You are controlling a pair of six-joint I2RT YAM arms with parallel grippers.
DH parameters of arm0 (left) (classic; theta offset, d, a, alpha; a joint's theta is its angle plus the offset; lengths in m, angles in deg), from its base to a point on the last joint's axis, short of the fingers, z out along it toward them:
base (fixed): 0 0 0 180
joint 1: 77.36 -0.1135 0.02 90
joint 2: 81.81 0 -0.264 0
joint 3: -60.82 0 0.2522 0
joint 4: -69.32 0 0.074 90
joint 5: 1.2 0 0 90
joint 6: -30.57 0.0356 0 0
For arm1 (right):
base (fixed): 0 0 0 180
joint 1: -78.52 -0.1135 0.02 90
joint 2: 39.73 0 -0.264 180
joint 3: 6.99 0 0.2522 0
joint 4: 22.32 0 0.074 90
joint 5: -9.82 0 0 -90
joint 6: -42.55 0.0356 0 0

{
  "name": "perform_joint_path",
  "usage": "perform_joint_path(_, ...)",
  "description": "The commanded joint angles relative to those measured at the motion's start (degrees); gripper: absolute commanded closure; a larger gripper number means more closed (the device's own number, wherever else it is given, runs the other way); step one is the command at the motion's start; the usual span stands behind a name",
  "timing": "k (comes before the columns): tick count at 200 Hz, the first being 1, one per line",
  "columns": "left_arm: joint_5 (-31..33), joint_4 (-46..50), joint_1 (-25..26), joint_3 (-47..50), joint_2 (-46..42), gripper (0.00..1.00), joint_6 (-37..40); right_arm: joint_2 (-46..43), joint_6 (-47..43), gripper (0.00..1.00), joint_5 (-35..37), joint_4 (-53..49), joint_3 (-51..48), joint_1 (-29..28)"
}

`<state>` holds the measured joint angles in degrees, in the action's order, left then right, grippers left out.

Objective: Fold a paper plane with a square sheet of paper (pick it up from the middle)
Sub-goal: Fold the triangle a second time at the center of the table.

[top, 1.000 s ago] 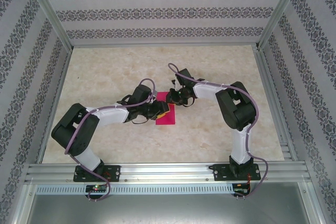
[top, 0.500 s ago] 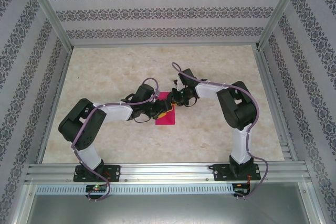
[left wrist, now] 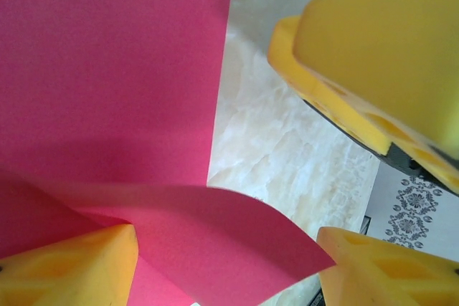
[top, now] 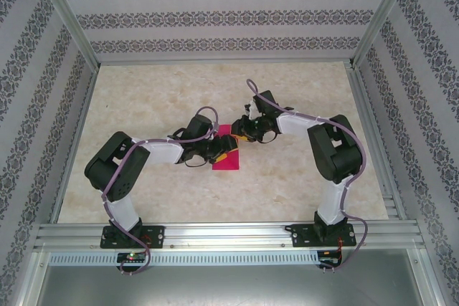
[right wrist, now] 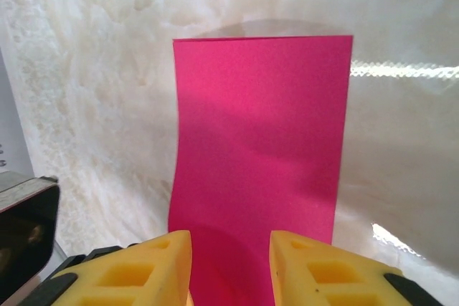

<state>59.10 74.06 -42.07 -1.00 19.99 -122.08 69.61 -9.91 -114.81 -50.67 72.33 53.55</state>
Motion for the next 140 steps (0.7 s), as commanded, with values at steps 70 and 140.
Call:
perform_joint_path(70,-2.0,-4.5,-0.2,0.8,-4.0,0.43,-1.2,4.9,-0.8,0.76,-1.2,-0.5,2.4,-1.0)
perform_joint_path(140,-3.1,-6.6,-0.2,-0.1,-3.3,0.39,-2.2,6.6,-1.4,0.75,0.5,-3.0,3.1,-1.0)
